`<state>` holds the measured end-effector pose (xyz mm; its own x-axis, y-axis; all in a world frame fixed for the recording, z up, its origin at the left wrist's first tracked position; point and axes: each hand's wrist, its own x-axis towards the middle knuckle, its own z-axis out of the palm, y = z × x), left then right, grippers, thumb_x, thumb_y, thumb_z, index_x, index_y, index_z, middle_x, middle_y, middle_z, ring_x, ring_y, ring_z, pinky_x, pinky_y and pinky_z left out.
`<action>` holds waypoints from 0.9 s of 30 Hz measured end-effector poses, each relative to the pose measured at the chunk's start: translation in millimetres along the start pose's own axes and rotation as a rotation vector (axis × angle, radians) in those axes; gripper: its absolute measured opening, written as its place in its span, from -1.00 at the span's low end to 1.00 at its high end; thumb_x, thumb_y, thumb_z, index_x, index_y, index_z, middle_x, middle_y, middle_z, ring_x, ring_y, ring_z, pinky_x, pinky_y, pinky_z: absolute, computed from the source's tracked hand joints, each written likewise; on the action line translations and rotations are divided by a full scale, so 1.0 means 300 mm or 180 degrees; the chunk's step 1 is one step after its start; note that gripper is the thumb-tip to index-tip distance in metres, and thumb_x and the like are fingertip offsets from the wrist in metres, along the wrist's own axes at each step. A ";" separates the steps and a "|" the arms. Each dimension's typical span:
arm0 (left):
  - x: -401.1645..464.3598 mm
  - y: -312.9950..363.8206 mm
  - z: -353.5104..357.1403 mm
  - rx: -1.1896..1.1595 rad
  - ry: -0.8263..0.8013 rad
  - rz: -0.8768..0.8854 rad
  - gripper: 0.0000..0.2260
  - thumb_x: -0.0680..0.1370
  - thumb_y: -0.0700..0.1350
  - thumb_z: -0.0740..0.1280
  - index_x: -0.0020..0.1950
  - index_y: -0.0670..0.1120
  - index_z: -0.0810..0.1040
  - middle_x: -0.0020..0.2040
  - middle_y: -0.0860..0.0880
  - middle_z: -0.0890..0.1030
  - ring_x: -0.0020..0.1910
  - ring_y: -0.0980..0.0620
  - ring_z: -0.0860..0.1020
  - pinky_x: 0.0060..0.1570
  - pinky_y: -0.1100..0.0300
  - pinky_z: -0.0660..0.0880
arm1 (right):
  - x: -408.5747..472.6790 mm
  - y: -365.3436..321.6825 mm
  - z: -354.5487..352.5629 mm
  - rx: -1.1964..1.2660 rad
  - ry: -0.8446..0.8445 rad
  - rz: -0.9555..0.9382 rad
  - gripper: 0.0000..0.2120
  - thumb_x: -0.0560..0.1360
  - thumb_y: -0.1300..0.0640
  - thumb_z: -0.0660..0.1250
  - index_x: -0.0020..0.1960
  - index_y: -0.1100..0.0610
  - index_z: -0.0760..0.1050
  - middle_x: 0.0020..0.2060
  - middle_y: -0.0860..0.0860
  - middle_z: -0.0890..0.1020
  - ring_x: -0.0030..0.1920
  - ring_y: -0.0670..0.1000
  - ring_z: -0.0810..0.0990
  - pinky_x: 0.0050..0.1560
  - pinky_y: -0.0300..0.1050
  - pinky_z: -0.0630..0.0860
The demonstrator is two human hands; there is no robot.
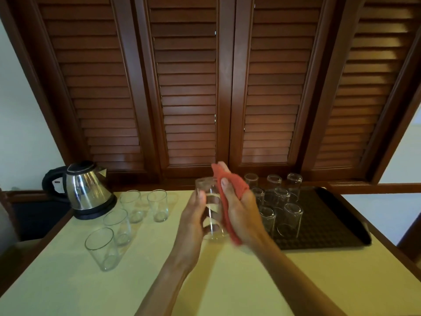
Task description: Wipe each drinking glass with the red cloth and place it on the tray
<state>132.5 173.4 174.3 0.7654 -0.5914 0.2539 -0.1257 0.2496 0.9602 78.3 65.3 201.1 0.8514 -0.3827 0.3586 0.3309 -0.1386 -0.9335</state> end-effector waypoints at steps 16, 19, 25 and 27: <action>0.072 -0.036 -0.023 0.1676 -0.0330 0.0208 -0.47 0.29 -0.05 0.61 0.21 0.15 0.53 -0.02 0.20 0.59 -0.15 0.03 0.56 -0.29 0.34 0.46 | 0.070 0.007 -0.148 -0.0787 -0.0550 -0.0361 -0.71 0.66 0.05 0.21 0.25 0.08 0.63 0.18 0.07 0.68 0.24 0.09 0.63 0.34 0.22 0.49; 0.105 -0.036 -0.025 0.1591 -0.0103 0.0266 -0.46 0.31 -0.03 0.60 0.25 0.15 0.54 0.02 0.12 0.61 -0.16 0.03 0.57 -0.28 0.34 0.48 | 0.032 0.010 -0.177 -0.0739 -0.0594 -0.0687 -0.69 0.65 0.16 0.21 0.33 0.18 0.57 0.30 -0.02 0.63 0.36 -0.03 0.54 0.40 -0.05 0.44; 0.112 -0.053 0.069 0.1563 -0.0378 0.0302 -0.44 0.30 -0.10 0.60 0.23 0.19 0.53 0.00 0.17 0.60 -0.19 0.11 0.54 -0.28 0.34 0.47 | 0.031 0.014 -0.246 -0.0703 -0.0294 -0.0607 -0.69 0.64 0.13 0.21 0.31 0.15 0.59 0.23 -0.01 0.67 0.26 -0.01 0.62 0.35 -0.03 0.51; 0.132 -0.067 0.094 0.1606 -0.0333 0.0386 -0.42 0.34 -0.17 0.62 0.29 0.13 0.53 0.01 0.14 0.62 -0.20 0.16 0.52 -0.26 0.34 0.47 | 0.014 0.008 -0.264 -0.0815 -0.0442 -0.0947 -0.71 0.63 0.24 0.22 0.29 0.21 0.59 0.28 0.02 0.64 0.35 -0.02 0.56 0.39 -0.13 0.43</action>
<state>147.6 123.5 168.4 0.6626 -0.6610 0.3522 -0.5173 -0.0638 0.8535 50.5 -9.1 199.7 0.7865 -0.1672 0.5945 0.4738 -0.4540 -0.7546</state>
